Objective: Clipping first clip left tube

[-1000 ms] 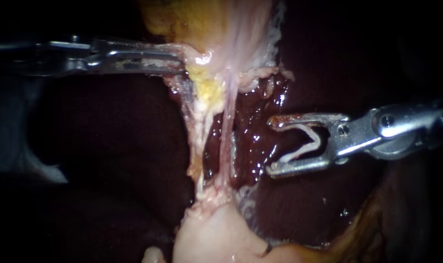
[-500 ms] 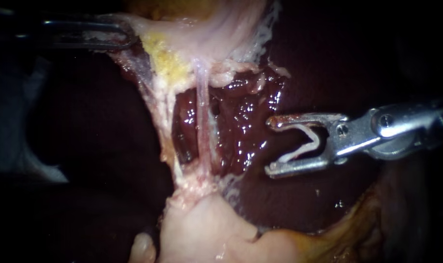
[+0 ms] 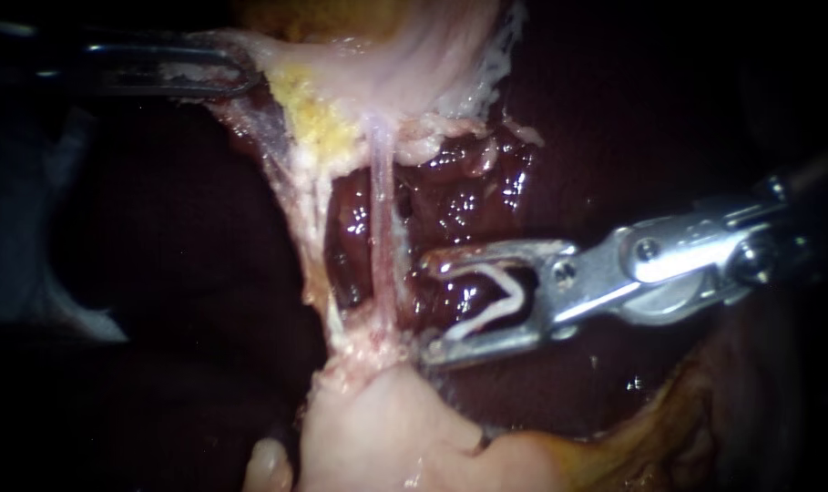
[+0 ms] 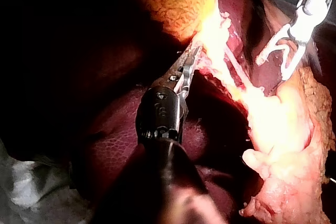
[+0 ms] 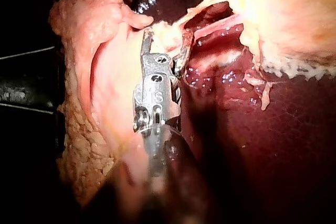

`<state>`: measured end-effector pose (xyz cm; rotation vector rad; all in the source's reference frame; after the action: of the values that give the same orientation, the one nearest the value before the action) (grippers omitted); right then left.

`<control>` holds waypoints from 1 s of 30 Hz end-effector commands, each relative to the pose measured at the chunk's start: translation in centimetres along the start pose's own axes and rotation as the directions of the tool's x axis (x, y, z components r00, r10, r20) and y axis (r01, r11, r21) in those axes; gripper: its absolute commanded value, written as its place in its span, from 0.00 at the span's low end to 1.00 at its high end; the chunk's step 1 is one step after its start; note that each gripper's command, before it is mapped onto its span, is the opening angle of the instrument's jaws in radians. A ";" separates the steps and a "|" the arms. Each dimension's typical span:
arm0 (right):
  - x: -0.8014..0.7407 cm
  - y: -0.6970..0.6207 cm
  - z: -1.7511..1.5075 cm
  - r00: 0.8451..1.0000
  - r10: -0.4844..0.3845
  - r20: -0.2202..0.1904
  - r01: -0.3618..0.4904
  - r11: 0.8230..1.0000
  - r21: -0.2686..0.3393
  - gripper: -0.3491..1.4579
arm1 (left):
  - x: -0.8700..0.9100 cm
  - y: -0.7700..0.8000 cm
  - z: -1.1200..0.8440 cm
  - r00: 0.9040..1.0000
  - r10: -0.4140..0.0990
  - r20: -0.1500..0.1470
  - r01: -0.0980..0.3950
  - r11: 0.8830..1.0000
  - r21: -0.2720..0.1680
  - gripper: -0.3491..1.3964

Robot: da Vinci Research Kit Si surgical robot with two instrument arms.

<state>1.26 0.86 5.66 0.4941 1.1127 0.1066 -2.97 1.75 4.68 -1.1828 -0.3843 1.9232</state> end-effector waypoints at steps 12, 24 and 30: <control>-0.22 0.17 0.57 0.999 0.051 0.010 -0.052 0.998 0.022 0.46 | 0.00 0.03 0.00 1.000 0.000 0.000 0.000 1.000 0.003 0.00; -0.38 0.39 0.63 0.998 0.070 -0.005 -0.070 0.997 0.015 0.46 | 0.01 0.06 0.02 1.000 -0.001 0.000 0.001 1.000 0.005 0.00; -0.36 0.41 0.82 0.996 0.086 -0.033 -0.085 0.996 0.010 0.46 | 0.01 0.07 0.02 1.000 -0.002 0.000 0.002 1.000 0.006 0.00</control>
<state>1.93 0.82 6.43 0.5522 1.1273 0.1921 -3.03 1.72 4.65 -1.1794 -0.3787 1.9214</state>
